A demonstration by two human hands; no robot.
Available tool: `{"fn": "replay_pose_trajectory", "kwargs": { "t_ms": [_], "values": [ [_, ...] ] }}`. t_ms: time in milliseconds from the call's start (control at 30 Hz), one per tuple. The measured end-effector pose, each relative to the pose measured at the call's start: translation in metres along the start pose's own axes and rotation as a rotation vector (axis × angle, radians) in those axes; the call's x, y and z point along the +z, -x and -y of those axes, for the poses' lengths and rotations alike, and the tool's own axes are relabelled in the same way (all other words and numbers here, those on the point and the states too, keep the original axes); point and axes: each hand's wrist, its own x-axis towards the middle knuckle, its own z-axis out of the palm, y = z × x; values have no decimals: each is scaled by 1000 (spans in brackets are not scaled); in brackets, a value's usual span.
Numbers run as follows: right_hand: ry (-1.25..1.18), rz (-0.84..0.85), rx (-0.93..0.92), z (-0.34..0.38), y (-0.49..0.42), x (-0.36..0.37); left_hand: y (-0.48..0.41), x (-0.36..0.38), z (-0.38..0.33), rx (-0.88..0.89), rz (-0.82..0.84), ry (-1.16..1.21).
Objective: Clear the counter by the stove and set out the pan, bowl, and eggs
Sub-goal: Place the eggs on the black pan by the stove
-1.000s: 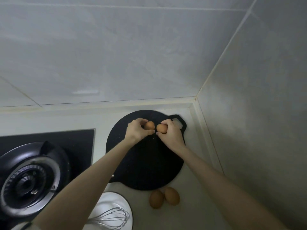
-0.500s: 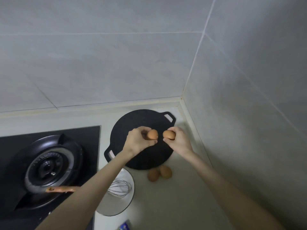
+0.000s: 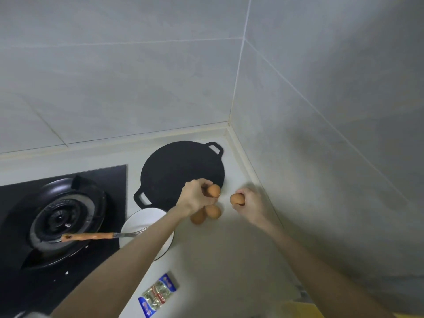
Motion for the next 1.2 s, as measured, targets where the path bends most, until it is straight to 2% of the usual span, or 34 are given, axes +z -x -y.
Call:
{"fn": "replay_pose_trajectory", "kwargs": {
  "t_ms": [200,367,567,1000,1200],
  "values": [
    [33,-9,-53,-20,9,8,-27,29,-5,-17,144,-72],
    [-103,-45,35,-25,5,10,-41,45,3,-36,232,-155],
    [-121,-79,42,-24,-3,13,-49,49,6,-35,241,-168],
    [-96,-18,-7,-24,-12,18,-46,49,6,-32,244,-163],
    [-105,-54,-12,-22,-10,8,-39,37,0,-62,276,-85]
  ]
}}
